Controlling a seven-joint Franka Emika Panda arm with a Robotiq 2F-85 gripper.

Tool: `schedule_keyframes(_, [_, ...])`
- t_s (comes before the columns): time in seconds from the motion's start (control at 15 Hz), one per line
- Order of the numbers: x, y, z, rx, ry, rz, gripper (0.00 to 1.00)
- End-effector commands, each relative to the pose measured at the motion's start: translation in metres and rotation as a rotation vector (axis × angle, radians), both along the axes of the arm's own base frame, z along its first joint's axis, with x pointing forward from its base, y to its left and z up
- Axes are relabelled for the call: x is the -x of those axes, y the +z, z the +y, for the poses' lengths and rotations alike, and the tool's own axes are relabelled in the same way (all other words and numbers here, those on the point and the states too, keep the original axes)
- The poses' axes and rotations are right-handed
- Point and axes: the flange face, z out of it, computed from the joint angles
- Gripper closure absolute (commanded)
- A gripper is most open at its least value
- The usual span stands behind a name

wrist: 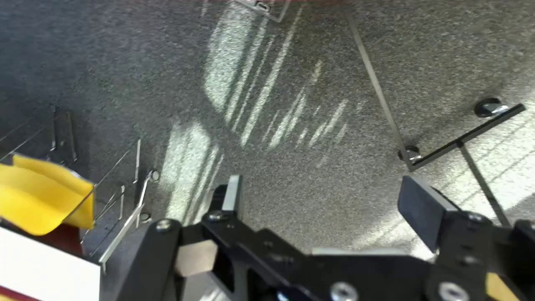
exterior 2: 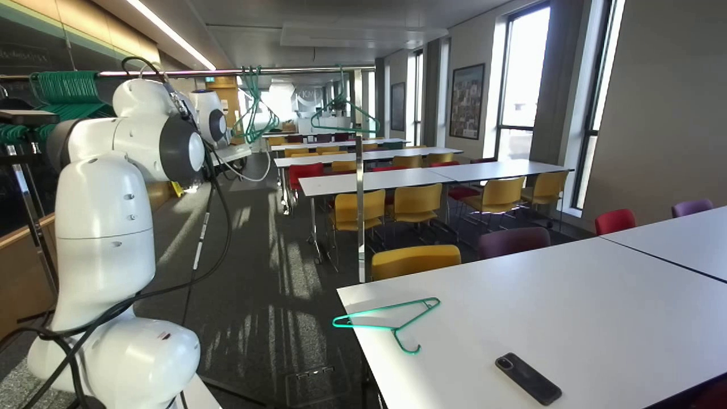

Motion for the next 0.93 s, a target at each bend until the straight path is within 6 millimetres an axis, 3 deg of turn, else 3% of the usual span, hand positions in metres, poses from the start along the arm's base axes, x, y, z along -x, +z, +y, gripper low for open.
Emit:
schedule_keyframes(0.0, [0.017,-0.067,-0.030,0.003,-0.035,0.210,0.00])
schedule_keyframes(0.2, [0.024,-0.122,-0.042,0.001,-0.053,0.388,0.00])
schedule_keyframes(0.33, [0.026,-0.146,-0.052,0.009,-0.073,0.451,0.00])
schedule_keyframes(0.8, [0.023,-0.187,-0.075,0.051,-0.211,0.500,0.00])
schedule_keyframes(0.87, [0.020,-0.190,-0.061,0.062,-0.146,0.527,0.00])
